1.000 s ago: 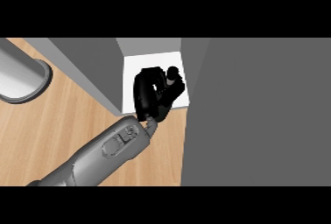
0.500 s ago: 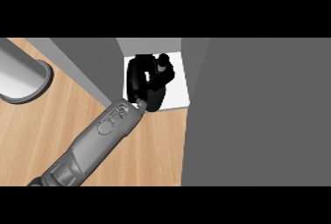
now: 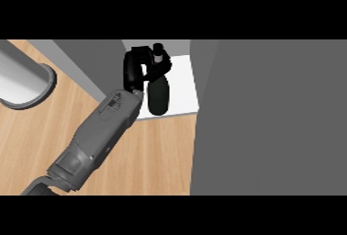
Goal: Pick up the wine, place it into the cabinet and close the cabinet
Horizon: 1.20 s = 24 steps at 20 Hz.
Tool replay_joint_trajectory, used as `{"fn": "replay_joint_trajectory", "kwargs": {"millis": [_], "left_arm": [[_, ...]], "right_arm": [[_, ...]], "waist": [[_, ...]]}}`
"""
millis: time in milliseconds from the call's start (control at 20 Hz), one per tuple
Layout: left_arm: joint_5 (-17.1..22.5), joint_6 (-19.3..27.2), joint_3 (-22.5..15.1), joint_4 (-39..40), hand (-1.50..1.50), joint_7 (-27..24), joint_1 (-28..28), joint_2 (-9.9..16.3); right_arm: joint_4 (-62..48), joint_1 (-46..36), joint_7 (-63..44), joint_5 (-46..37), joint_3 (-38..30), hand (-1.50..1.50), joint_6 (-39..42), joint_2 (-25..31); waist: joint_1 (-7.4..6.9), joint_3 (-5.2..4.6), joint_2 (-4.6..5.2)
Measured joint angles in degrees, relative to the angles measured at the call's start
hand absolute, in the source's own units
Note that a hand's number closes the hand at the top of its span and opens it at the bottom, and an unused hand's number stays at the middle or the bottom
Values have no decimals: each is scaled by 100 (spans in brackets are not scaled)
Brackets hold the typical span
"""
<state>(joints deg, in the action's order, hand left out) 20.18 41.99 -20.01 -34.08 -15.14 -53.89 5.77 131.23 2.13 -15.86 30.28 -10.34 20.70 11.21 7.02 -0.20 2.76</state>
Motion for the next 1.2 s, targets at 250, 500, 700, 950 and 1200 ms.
{"fn": "replay_joint_trajectory", "kwargs": {"millis": [250,500,700,950,1200], "left_arm": [[27,-188,307,861,-150,-455,-315,-49],[17,-342,491,1560,-150,-759,-538,-77],[33,-370,623,1969,-150,-908,-697,-125],[80,-349,793,2297,-150,-1121,-850,-161],[158,-528,960,2447,-150,-1420,-937,-187]], "right_arm": [[-42,9,46,-49,5,-150,37,-18],[3,28,17,-45,8,-150,23,-22],[-29,59,69,-51,15,-150,55,-60],[-9,109,92,-16,-12,-150,116,-45],[40,142,47,-4,-15,-150,107,-36]], "waist": [[2,4,3],[13,7,-1],[28,11,7],[23,10,4],[4,4,1]]}}
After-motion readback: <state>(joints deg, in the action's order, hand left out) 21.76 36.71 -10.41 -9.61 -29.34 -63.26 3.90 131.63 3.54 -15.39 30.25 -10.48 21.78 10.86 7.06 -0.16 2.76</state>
